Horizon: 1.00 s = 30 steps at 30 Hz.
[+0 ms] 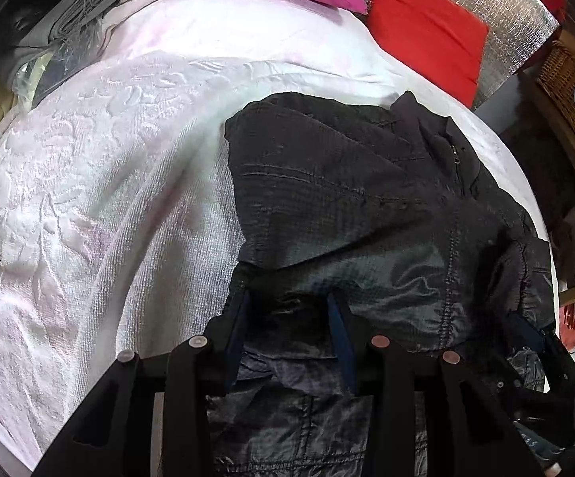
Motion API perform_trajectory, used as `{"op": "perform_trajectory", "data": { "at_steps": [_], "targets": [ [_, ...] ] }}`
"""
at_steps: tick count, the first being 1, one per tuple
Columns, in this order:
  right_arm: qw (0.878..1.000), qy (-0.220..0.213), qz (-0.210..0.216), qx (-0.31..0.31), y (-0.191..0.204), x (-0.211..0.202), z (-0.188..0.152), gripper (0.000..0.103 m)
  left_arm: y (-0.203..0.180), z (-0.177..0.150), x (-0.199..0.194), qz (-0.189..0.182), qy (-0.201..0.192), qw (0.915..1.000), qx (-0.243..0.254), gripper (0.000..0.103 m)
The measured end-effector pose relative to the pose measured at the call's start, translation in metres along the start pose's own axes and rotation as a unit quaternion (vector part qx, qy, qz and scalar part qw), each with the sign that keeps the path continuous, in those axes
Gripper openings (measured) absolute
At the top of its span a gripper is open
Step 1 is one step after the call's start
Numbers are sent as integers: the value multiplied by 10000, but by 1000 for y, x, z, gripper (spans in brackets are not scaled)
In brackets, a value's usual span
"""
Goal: Fold large clothes
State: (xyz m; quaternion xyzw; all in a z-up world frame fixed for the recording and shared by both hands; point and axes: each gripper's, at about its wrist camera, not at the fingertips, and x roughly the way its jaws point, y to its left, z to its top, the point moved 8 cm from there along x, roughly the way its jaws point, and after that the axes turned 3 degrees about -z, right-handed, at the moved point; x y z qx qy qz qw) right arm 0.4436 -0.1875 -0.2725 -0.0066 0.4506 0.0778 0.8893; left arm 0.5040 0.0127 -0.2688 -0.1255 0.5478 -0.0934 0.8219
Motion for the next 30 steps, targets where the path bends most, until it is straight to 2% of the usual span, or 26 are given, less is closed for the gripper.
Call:
{"op": "perform_trajectory", "data": {
  "at_steps": [1, 2, 3, 5, 7, 11, 14, 18, 22, 23, 24, 26, 28, 30],
  "targets": [
    [9999, -1, -95, 36, -4, -2, -1, 71, 1, 0, 0, -5, 3, 10000, -11, 41],
    [9997, 5, -226, 20, -7, -3, -1, 55, 1, 0, -1, -8, 5, 10000, -18, 41],
    [9999, 14, -113, -10, -8, -4, 0, 43, 2, 0, -2, -19, 8, 10000, -30, 41],
    [10000, -27, 38, 47, -13, -10, 3, 27, 2, 0, -2, -19, 0, 10000, -38, 41],
    [9997, -140, 41, 204, -26, -20, 7, 25, 3, -1, -3, -7, -5, 10000, -21, 41],
    [9933, -548, 232, 993, -73, -51, 19, 24, 2, -1, -3, 35, -20, 10000, -12, 41],
    [9807, -718, 452, 1763, -125, -66, 20, 24, 0, -1, -2, 120, -31, 9999, 23, 41],
    [9622, -677, 791, 2516, -179, -63, 7, 24, -2, -1, -1, 208, -45, 9998, 53, 41],
    [9251, -497, 1521, 3442, -211, -48, -13, 27, -2, -1, 1, 304, -65, 9995, 78, 42],
    [9127, -437, 1699, 3691, -218, -44, -18, 33, -3, -1, 2, 324, -69, 9994, 79, 42],
    [9003, -384, 1869, 3913, -224, -42, -21, 58, -3, -1, 2, 340, -76, 9994, 80, 42],
    [8786, -444, 2205, 4213, -228, -41, -22, 87, -4, 0, 1, 347, -95, 9993, 80, 42],
    [8715, -665, 2299, 4280, -229, -44, -19, 87, -4, 0, 1, 346, -114, 9993, 75, 42],
    [8802, -667, 2253, 4124, -225, -44, -16, 87, -4, 0, 0, 376, -147, 9991, 91, 42]
  ]
}}
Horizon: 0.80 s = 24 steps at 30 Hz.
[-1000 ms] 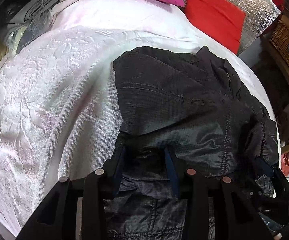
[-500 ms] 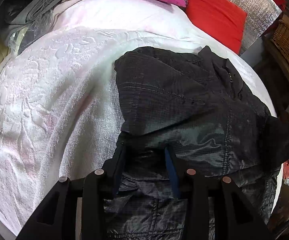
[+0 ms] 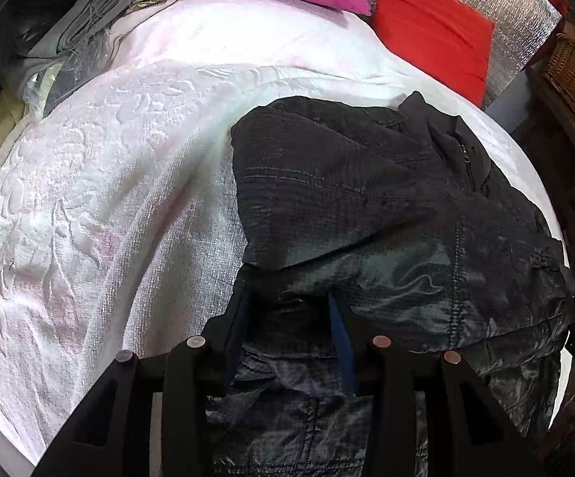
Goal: Fold large clothes
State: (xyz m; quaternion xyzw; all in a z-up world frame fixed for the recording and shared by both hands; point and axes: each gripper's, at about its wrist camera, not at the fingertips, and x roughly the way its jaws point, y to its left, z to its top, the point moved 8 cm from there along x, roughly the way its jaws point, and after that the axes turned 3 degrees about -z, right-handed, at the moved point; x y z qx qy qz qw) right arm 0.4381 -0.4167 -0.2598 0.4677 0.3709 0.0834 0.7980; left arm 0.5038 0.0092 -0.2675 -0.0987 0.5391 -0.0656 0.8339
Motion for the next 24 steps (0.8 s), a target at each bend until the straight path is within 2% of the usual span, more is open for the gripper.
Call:
{"op": "perform_trajectory", "data": {
  "at_steps": [2, 4, 5, 6, 8, 13, 15, 17, 19, 21, 24],
  "targets": [
    [9999, 72, -58, -128, 2, 7, -3, 86, 0, -2, -2, 43, -35, 10000, 29, 43],
    [9990, 116, -336, -288, 0, 19, -6, 80, -2, -3, -2, 117, -85, 9999, 84, 43],
    [9982, 70, -496, -341, -1, 23, -7, 61, -3, -3, -2, 153, -114, 9998, 113, 43],
    [9968, 2, -682, -416, -3, 24, -5, 32, -3, -2, -3, 189, -154, 9996, 134, 43],
    [9936, -185, -964, -553, -7, 21, 0, 19, -5, 0, -6, 222, -261, 9993, 154, 42],
    [9830, -948, -1122, -1101, 14, -8, 14, 17, -16, 8, -24, 449, -732, 9954, 422, 42],
    [9751, -1112, -1307, -1405, 20, -12, 15, 17, -19, 6, -22, 484, -696, 9952, 490, 43],
    [9669, -920, -1763, -1602, 8, 1, 13, 17, -19, 0, -6, 501, -384, 9967, 511, 52],
    [9654, -590, -2053, -1494, -11, 16, 10, 17, -18, -5, 4, 587, -225, 9964, 569, 54],
    [9731, -362, -1937, -1196, -20, 19, 11, 18, -20, -3, -1, 620, -275, 9955, 655, 55],
    [9803, -360, -1668, -990, -13, 5, 15, 19, -21, 0, -5, 495, -324, 9967, 555, 61]
  ]
}}
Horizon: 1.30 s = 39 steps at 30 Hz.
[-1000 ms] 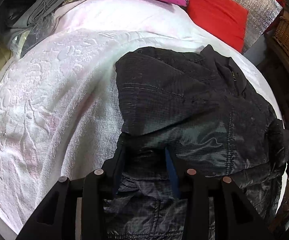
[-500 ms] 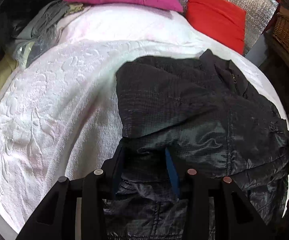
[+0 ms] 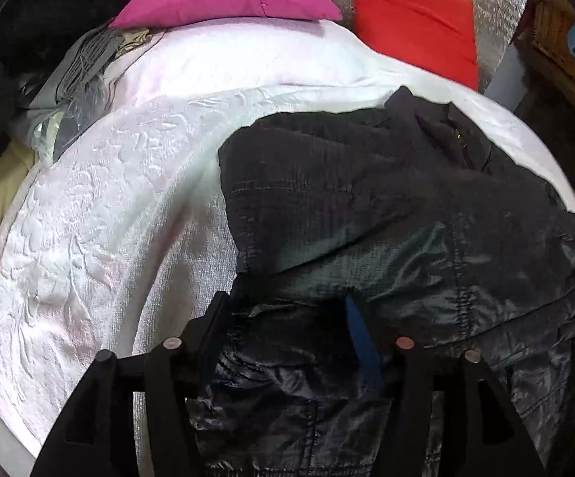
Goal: Fold large clothes
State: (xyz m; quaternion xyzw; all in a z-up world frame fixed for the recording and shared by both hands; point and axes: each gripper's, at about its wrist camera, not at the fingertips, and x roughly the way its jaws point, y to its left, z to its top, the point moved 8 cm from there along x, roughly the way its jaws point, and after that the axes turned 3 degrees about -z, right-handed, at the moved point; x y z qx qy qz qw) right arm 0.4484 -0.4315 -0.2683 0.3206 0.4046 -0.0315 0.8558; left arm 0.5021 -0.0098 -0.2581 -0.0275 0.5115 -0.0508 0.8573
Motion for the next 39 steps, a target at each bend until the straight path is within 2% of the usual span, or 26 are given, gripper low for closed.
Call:
{"op": "perform_trajectory", "data": {
  "at_steps": [4, 7, 8, 9, 11, 14, 18, 20, 25, 28, 30, 31, 32, 33, 34, 36, 39],
  "targets": [
    [9999, -73, 146, -9, 0, -17, 4, 20, 3, 4, -8, -96, -99, 9999, -78, 61],
    [9997, -162, 174, -67, 3, -28, 7, 26, 5, 9, -24, -187, -371, 9991, 11, 62],
    [9996, -200, 143, -108, 3, -32, 8, 33, 9, 11, -30, -174, -470, 9987, 17, 66],
    [9996, -205, 129, -117, 2, -35, 9, 54, 14, 14, -34, -162, -554, 9983, -15, 70],
    [9993, -254, 258, -10, -3, -40, 12, 87, 26, 16, -38, -186, -627, 9977, -157, 78],
    [9983, -392, 388, 169, -14, -46, 16, 88, 51, 14, -32, -475, -447, 9959, -629, 78],
    [9980, -42, 524, 363, -24, -24, 15, 88, 76, 6, -13, -859, -51, 9877, -1307, 79],
    [9981, 101, 484, 360, -25, -13, 12, 87, 78, 5, -9, -966, 15, 9853, -1406, 78],
    [9985, 346, 338, 241, -22, 9, 5, 87, 51, 6, -13, -1105, -135, 9870, -1158, 78],
    [9987, 382, 300, 171, -18, 16, 2, 87, 33, 7, -5, -1028, -66, 9902, -946, 78],
    [9990, 407, 197, 48, -16, 22, -1, 86, 18, 5, 4, -768, 17, 9947, -677, 71],
    [9991, 405, 135, -20, -16, 25, -2, 85, 13, 3, 9, -660, 77, 9962, -560, 61],
    [9992, 395, 57, -88, -15, 27, -3, 78, 6, 0, 13, -591, 146, 9972, -428, 57],
    [9989, 376, -122, -236, -14, 30, -5, 63, 1, -2, 16, -461, 162, 9983, -312, 57],
    [9982, 338, -306, -394, -15, 31, -6, 59, -1, -3, 17, -306, 117, 9993, -203, 57],
    [9967, 242, -472, -609, -12, 29, -7, 42, -8, -4, 16, -55, 43, 10000, 25, 57],
    [9958, -39, -520, -756, -3, 11, -1, 33, -14, -3, 17, 25, -3, 9999, 98, 57]
  ]
}}
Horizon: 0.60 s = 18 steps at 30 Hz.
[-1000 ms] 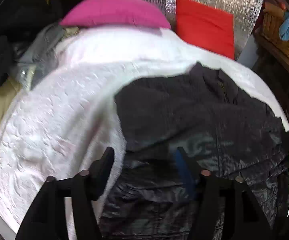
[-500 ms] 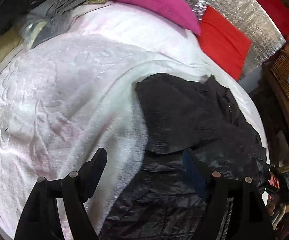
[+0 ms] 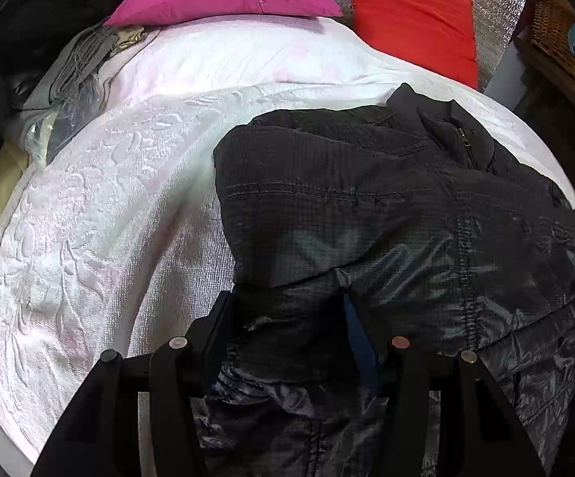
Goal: Fold large clothes
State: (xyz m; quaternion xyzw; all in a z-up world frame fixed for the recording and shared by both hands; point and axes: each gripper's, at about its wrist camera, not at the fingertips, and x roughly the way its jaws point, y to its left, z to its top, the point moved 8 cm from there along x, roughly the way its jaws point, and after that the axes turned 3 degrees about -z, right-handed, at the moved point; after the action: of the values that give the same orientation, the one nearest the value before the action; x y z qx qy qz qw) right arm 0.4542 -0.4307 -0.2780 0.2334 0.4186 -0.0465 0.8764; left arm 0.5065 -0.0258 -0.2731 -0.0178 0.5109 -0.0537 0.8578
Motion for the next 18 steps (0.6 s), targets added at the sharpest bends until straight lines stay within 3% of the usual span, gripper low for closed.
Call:
{"op": "perform_trajectory", "data": {
  "at_steps": [2, 6, 10, 11, 12, 13, 18],
  "targets": [
    [9998, -184, 33, -102, 2, -11, 3, 33, 0, -1, -1, 7, -5, 10000, 7, 57],
    [9992, 299, -251, -132, -9, 21, -10, 33, 3, -3, -3, 90, -42, 9999, 91, 58],
    [9994, 324, -110, -7, -9, 18, -7, 38, -1, 1, 0, 274, -85, 9993, 242, 58],
    [9993, 363, -82, 37, -11, 18, -7, 52, 0, 2, 1, 307, -85, 9992, 251, 58],
    [9990, 421, -99, 74, -14, 19, -8, 74, 0, 2, 1, 332, -88, 9991, 254, 58],
    [9987, 470, -114, 152, -16, 19, -7, 78, -3, 5, 5, 342, -90, 9990, 258, 58],
    [9980, 408, 368, 310, -16, 4, -6, 78, -5, 6, 5, 409, -135, 9986, 319, 58]
  ]
}}
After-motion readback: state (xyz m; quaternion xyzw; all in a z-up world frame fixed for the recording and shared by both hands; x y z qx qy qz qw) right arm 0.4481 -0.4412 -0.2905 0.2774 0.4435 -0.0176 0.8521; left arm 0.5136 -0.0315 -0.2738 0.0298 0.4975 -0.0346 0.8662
